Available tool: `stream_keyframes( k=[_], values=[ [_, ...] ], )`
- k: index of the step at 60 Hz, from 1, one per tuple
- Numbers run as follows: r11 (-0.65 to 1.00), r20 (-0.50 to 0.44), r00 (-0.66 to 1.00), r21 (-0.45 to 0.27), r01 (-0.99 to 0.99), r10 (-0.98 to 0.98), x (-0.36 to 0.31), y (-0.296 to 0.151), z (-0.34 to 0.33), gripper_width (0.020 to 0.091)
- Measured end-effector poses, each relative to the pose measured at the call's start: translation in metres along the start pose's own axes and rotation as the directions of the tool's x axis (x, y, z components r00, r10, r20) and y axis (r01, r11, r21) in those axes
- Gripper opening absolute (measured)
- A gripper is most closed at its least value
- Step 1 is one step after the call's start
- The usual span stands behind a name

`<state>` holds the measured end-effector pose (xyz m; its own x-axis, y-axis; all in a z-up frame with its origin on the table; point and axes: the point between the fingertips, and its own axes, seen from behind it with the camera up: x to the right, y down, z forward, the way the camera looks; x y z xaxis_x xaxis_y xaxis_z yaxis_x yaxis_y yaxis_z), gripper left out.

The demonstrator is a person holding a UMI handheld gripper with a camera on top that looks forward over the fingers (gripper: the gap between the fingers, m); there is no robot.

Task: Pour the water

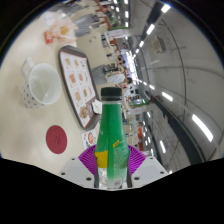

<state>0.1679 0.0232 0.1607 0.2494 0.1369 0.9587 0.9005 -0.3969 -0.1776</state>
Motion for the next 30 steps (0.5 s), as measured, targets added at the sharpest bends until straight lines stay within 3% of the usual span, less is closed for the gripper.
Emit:
stream_keyframes(
  k=[6, 15, 22, 30],
  values=[
    [0.946, -0.046, 0.946, 0.034, 0.323, -0.321, -0.015, -0.024, 0.003, 0.0362],
    [0.766, -0.121, 0.764, 0.039, 0.642, -0.634, -0.018, -0.049, 0.015, 0.0362],
    [0.659, -0.180, 0.648, -0.006, 0.752, -0.740, 0.002, -0.064, 0.020, 0.0365],
    [0.583, -0.172, 0.576, 0.015, 0.812, -0.799, -0.004, -0.072, 0.022, 0.0365]
  ],
)
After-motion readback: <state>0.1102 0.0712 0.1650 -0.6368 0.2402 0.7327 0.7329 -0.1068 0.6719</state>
